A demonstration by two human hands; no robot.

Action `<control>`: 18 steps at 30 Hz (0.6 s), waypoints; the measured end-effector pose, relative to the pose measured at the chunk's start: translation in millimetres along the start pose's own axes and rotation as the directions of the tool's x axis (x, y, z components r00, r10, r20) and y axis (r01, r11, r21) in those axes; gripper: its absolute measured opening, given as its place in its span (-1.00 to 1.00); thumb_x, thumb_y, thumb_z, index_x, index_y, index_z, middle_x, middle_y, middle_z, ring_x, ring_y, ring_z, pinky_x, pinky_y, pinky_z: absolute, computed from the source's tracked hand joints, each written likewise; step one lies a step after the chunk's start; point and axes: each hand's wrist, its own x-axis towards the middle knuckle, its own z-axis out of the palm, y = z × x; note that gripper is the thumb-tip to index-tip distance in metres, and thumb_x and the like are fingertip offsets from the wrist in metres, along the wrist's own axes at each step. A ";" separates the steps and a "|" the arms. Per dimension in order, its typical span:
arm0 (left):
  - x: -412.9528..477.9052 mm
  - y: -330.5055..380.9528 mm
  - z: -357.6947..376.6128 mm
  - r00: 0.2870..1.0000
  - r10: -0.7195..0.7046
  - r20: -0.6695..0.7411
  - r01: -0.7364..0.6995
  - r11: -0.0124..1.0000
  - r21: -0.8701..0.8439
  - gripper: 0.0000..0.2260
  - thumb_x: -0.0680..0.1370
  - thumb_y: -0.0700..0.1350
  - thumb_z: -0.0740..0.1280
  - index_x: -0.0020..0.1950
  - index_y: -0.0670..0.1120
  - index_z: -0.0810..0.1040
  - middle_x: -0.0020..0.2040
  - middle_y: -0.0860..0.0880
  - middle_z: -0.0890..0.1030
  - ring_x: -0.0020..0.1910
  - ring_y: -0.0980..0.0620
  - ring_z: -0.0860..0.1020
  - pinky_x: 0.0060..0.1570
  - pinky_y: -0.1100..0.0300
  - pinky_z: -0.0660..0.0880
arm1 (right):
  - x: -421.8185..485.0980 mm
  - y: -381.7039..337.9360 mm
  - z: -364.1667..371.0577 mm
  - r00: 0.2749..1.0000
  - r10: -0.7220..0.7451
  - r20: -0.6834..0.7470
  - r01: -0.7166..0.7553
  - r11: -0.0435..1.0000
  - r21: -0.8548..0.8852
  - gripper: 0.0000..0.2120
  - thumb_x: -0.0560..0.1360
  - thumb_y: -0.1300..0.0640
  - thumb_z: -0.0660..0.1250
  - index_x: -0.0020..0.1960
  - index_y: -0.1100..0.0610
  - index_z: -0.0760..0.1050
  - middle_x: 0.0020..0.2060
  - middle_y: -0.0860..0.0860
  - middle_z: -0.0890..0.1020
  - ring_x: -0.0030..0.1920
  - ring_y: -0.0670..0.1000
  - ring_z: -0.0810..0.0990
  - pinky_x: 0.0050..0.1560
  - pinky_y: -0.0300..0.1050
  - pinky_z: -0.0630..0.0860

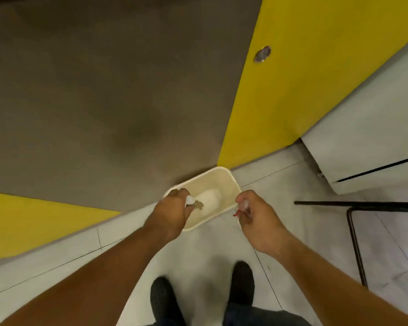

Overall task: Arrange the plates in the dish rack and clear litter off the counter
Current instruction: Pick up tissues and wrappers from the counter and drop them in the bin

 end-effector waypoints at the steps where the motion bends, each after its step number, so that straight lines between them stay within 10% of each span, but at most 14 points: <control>1: 18.0 -4.6 15.8 1.000 -0.011 0.018 0.011 1.000 0.020 -0.82 0.59 0.02 0.22 0.12 -0.04 0.46 0.00 0.05 0.44 -0.05 0.01 0.49 -0.12 0.24 0.33 | 8.4 11.6 8.0 1.000 0.013 -0.007 -0.013 1.000 0.011 -0.77 0.58 0.26 0.21 0.13 -0.04 0.38 0.04 0.00 0.52 0.04 -0.03 0.53 0.07 -0.18 0.50; 9: 115.1 -49.7 118.6 0.942 -0.114 0.316 0.067 0.986 0.156 -0.42 0.57 0.10 0.26 0.51 -0.06 0.15 0.48 -0.09 0.26 0.37 -0.12 0.35 0.33 0.04 0.32 | 76.4 66.2 45.1 0.998 -0.014 -0.069 0.015 1.000 0.012 -0.76 0.58 0.21 0.24 0.07 -0.13 0.33 -0.04 -0.14 0.49 -0.09 -0.16 0.51 -0.23 -0.44 0.38; 18: 75.9 -79.8 97.5 0.985 0.090 -0.148 -0.083 0.995 0.058 -0.69 0.57 0.06 0.24 0.27 -0.01 0.51 0.23 0.03 0.54 0.16 0.01 0.51 0.15 0.21 0.38 | 162.3 63.7 107.4 0.999 0.019 0.040 -0.015 0.993 -0.120 -0.44 0.51 0.05 0.38 0.43 -0.06 0.22 0.21 0.02 0.43 0.16 0.07 0.49 0.17 0.00 0.50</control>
